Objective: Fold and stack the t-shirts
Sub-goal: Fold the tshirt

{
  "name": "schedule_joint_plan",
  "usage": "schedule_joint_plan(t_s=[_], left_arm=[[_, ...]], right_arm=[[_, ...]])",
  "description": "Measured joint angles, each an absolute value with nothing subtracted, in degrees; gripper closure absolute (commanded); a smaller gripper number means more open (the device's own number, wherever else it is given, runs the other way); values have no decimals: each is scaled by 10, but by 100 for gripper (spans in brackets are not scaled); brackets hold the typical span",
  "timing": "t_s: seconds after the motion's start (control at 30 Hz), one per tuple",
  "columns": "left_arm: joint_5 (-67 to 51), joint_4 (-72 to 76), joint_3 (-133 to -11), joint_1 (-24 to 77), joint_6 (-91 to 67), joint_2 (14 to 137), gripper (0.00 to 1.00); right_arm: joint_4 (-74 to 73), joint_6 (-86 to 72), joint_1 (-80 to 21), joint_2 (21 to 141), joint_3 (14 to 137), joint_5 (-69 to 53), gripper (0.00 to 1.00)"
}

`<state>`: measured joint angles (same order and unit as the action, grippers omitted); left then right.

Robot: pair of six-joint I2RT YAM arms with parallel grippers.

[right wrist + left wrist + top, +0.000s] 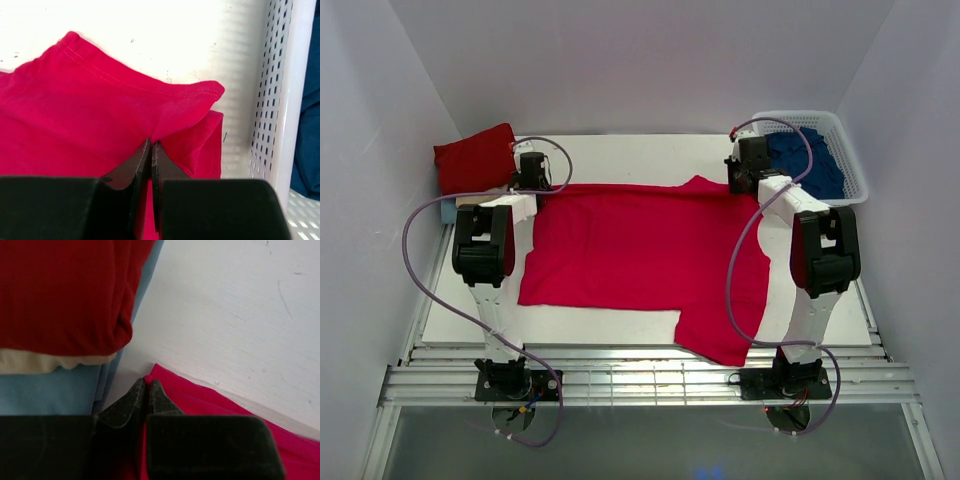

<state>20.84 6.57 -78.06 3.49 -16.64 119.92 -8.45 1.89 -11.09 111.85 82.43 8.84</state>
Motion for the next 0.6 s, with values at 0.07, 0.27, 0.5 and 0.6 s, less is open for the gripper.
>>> schedule_joint_plan(t_s=[0.07, 0.27, 0.5, 0.6], left_arm=[[214, 66, -765, 35, -168, 1189, 95], [221, 65, -717, 35, -175, 1141, 95], [227, 76, -678, 35, -179, 1078, 95], [229, 83, -675, 35, -178, 1077, 95]], right_arm=[[-84, 19, -115, 1105, 812, 93, 92], [-86, 18, -127, 1079, 769, 116, 92], [-93, 16, -142, 1041, 712, 138, 92], [-94, 14, -144, 1023, 697, 145, 92]])
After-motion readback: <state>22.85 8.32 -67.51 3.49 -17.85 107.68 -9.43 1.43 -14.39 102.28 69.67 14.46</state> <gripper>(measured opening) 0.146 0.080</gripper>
